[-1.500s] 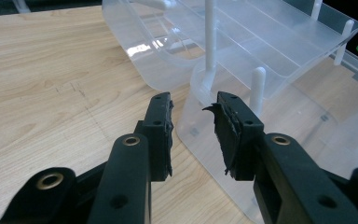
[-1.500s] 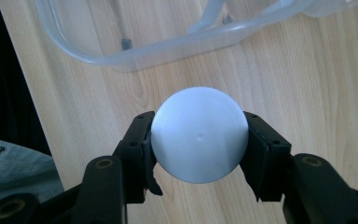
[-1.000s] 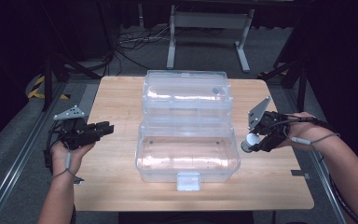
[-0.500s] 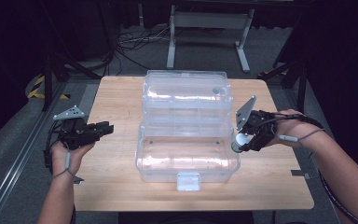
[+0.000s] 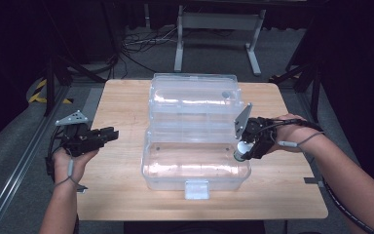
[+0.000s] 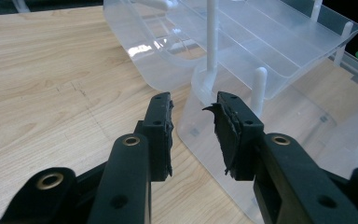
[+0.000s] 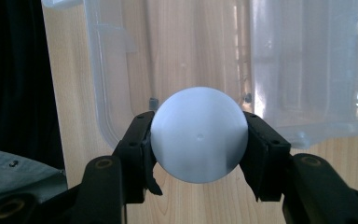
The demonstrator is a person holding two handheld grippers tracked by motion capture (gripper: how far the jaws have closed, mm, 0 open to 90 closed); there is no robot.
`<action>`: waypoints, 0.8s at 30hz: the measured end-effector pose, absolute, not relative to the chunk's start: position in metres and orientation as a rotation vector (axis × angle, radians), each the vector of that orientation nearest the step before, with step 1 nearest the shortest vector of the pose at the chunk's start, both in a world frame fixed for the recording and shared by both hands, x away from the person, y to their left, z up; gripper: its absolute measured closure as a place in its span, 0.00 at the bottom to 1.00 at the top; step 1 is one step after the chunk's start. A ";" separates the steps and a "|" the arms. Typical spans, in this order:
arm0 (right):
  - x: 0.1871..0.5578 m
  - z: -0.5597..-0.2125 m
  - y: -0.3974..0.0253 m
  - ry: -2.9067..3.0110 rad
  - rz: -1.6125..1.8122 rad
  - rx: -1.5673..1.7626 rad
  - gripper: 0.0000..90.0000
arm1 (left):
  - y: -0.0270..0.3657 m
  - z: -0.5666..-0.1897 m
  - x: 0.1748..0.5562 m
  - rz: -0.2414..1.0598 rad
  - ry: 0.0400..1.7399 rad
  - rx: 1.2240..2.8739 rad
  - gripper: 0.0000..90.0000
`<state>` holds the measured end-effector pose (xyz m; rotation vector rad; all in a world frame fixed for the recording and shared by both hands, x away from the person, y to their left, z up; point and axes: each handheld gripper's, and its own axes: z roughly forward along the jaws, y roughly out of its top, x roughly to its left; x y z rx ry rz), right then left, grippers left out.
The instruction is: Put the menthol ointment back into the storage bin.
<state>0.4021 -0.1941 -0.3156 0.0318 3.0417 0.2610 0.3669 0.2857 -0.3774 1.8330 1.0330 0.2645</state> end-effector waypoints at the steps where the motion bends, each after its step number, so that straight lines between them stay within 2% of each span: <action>1: 0.402 -0.319 -0.191 3.049 0.249 0.027 0.56 | 0.286 -0.378 0.367 0.264 1.033 1.833 0.74; 24: 0.405 -0.354 -0.173 3.104 0.145 -0.019 0.56 | 0.286 -0.378 0.367 0.263 1.032 1.836 0.74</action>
